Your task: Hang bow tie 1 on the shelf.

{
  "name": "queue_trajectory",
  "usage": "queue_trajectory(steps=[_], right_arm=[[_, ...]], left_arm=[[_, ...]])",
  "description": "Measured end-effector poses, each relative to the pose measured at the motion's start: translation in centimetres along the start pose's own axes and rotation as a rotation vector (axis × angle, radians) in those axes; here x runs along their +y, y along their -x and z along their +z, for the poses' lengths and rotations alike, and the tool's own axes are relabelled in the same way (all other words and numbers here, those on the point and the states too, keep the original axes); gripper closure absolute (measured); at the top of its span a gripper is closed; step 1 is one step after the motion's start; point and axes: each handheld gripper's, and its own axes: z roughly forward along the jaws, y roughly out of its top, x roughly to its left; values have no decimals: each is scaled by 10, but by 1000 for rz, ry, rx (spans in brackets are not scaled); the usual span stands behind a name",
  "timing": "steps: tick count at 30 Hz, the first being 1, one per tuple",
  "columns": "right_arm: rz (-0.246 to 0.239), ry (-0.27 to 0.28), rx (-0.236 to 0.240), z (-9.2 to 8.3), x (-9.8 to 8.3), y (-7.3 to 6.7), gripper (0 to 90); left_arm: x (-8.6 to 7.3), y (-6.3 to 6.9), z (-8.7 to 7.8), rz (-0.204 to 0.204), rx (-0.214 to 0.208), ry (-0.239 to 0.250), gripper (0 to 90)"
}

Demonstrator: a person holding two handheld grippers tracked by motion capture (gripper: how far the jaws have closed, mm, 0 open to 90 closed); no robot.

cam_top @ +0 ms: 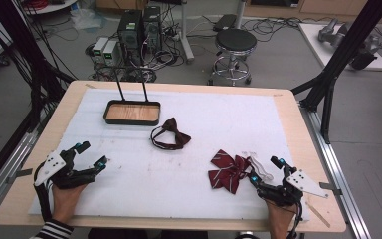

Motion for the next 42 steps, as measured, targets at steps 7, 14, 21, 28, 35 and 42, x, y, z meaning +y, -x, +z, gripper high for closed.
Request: queue_trajectory(steps=[7,14,21,28,35,42], right_arm=[[17,-1,5,0,0,1,86],[-23,24,6,-2,-1,-2,86],[9,5,4,-1,0,0,86],[45,-13,12,1,4,5,86],[22,-57,50,6,22,5,86],[-28,-138,87,13,39,5,86]], left_arm=[[0,0,0,3,1,2,155],[0,0,0,0,3,0,155],[0,1,0,6,4,4,155],[0,1,0,6,5,5,155],[0,1,0,6,6,5,155],[0,1,0,9,4,5,155]])
